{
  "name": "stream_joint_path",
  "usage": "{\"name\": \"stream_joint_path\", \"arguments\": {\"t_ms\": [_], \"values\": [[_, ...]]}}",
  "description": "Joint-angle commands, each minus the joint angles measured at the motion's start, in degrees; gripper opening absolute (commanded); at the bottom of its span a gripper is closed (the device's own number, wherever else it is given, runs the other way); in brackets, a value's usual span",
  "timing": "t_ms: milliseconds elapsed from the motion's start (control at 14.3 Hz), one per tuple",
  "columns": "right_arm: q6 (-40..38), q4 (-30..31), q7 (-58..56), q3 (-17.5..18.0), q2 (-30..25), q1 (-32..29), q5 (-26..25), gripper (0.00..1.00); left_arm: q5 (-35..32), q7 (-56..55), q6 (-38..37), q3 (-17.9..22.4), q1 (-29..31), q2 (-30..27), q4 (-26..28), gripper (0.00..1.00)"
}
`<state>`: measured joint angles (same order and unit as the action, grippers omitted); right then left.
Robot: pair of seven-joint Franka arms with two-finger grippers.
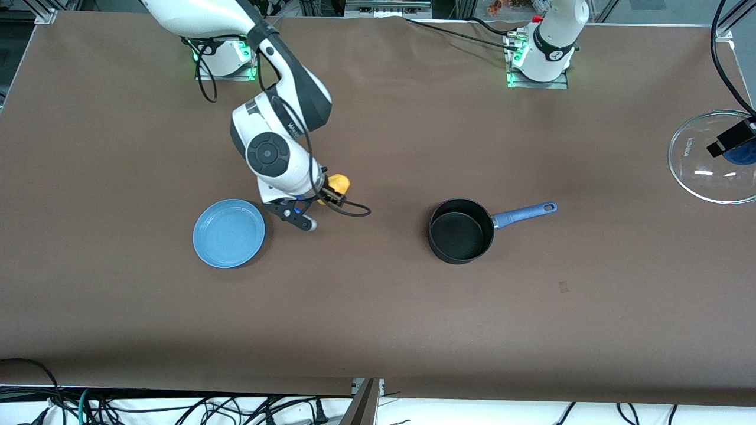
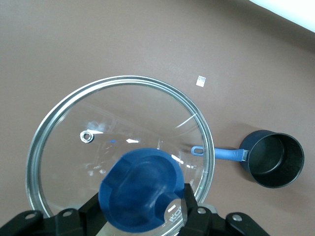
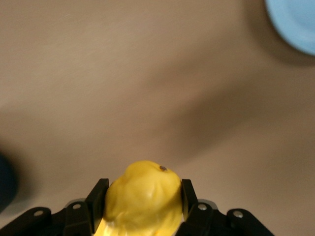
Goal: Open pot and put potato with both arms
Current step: 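Carry the potato with the right gripper over the open saucepan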
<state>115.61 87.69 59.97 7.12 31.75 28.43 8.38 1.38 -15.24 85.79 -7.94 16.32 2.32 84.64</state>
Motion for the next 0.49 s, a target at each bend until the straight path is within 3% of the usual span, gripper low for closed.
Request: {"name": "stream_joint_path", "arguments": {"t_ms": [0,210,420], "values": [[-0.48,-8.04,5.4,-0.44,4.89,3.9,0.85,0.34,1.61,1.36,1.05,0.91,-0.5,-1.44,1.32,0.26],[0.57,-15.69,11.03,-0.44,9.37,7.34,0.85,0.34,1.61,1.36,1.05,0.99,-0.5,-1.35,1.32,0.26],[6.54,-17.73,14.03,-0.44,11.31,9.45,0.85,0.34,1.61,1.36,1.13,1.0,-0.5,-1.26,1.32,0.26]]}}
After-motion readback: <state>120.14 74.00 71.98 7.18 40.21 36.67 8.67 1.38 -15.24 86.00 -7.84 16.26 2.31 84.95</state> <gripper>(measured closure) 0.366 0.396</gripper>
